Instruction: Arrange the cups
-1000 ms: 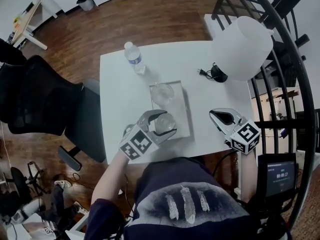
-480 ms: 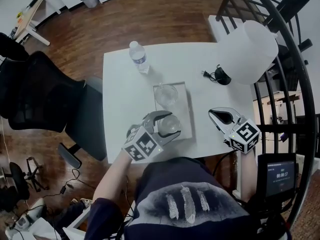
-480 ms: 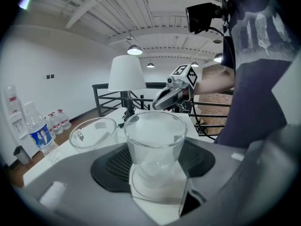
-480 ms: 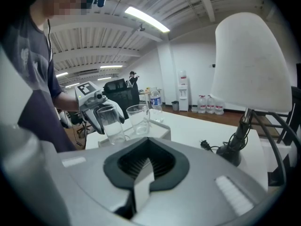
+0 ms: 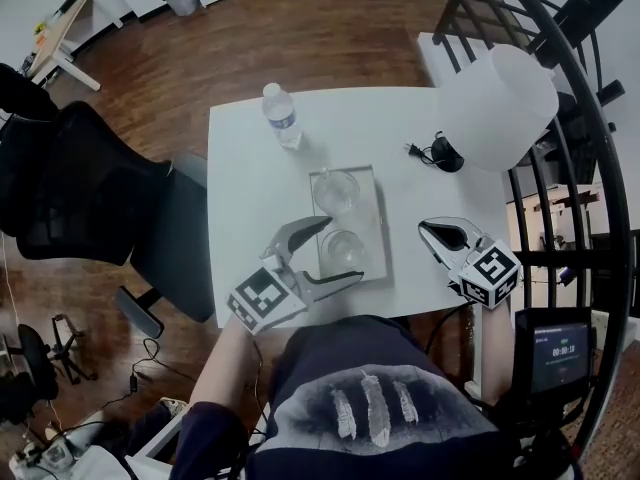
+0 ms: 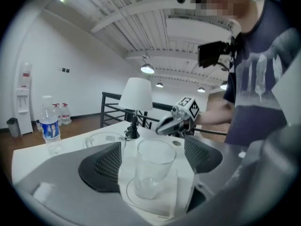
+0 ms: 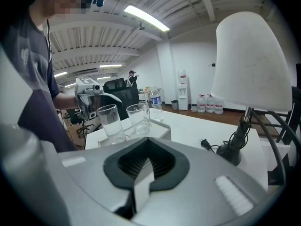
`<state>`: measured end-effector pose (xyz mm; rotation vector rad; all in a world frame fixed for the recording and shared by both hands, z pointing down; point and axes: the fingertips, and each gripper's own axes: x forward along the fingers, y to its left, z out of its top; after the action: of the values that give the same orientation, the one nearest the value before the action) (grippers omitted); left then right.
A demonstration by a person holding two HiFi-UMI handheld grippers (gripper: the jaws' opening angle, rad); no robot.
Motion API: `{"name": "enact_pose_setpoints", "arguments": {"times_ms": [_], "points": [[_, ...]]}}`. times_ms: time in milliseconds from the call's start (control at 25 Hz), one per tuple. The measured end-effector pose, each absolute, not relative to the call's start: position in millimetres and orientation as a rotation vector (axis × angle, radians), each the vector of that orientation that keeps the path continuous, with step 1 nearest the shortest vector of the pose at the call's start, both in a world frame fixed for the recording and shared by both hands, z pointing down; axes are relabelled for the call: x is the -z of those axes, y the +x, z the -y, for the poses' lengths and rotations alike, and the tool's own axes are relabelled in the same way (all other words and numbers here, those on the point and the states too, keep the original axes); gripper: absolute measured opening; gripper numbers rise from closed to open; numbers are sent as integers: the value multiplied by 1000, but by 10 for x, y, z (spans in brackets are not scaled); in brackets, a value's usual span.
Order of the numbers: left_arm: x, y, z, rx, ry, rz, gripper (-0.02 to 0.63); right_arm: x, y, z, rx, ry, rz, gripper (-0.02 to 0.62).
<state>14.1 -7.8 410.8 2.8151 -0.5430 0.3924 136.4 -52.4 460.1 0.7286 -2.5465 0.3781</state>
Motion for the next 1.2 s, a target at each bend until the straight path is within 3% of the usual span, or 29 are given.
{"name": "enact_pose_setpoints", "arguments": {"times_ms": [200,480,520,560,600,640,1200], "points": [[-3421,-193,166,-67,2787,622,419,-4612,1344,525,-379,724,2547,2],[-3640,-728,308,-178,2768,719,408,-4508,1200,583,-351,696,2573,3],[-3664,-791,315,-174,2760,745,369,-4491,1175,596,-343,688,2577,2],[-3688,-852,316,-167,2749,778,289,-4475,1152,603,-338,679,2581,2],[-3717,-906,314,-163,2735,813,122,-4458,1130,604,-337,672,2588,2],[-3755,-945,309,-164,2718,844,14,-4436,1111,600,-337,666,2597,2],[-4075,-973,318,-272,2610,940,14,-4113,973,612,-245,634,2670,2]]}}
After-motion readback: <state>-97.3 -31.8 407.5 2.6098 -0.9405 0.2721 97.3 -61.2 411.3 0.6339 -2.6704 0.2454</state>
